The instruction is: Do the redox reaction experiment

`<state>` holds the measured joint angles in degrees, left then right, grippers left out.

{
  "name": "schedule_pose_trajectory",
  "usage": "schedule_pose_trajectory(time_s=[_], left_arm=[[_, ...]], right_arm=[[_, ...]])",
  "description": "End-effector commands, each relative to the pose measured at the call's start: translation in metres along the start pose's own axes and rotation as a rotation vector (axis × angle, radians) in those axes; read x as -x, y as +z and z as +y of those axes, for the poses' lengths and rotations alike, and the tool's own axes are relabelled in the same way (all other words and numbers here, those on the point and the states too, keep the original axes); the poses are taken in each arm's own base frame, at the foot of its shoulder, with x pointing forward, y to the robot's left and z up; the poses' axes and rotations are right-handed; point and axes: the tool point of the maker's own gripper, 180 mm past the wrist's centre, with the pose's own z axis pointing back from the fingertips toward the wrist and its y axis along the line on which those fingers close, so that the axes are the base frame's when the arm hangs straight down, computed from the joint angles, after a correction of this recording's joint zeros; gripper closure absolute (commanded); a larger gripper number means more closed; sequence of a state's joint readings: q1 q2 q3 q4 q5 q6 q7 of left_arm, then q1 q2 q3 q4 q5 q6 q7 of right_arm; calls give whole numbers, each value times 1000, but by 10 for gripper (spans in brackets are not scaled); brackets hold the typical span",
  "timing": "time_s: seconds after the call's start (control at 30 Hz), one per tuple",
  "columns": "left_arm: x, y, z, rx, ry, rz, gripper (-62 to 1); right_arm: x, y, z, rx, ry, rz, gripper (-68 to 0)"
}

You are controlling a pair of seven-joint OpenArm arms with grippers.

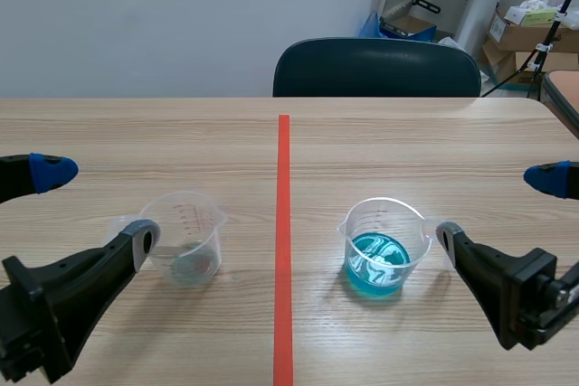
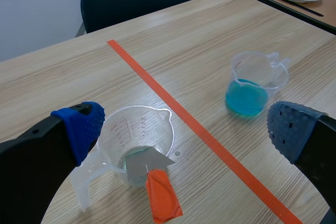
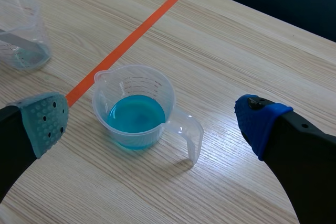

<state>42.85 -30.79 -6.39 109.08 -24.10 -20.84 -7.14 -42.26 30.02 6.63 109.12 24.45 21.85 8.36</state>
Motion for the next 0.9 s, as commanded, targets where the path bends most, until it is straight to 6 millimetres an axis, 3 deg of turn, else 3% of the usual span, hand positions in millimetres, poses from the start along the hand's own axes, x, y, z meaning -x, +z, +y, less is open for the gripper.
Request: schedule_pose_trajectory(time_s=[0.0, 0.23, 0.5, 0.87], left_arm=[[-11, -1, 0, -3, -6, -38, -623], [-2, 5, -5, -4, 21, -9, -623], [9, 33, 3, -117, 127, 12, -623], [5, 72, 15, -293, 159, 88, -623]], right_arm=[[-13, -1, 0, -7, 19, -41, -679], [-16, -1, 0, -9, 37, -55, -679], [-21, -3, 3, -22, 63, -78, -679], [-35, -30, 26, -111, 231, -118, -679]])
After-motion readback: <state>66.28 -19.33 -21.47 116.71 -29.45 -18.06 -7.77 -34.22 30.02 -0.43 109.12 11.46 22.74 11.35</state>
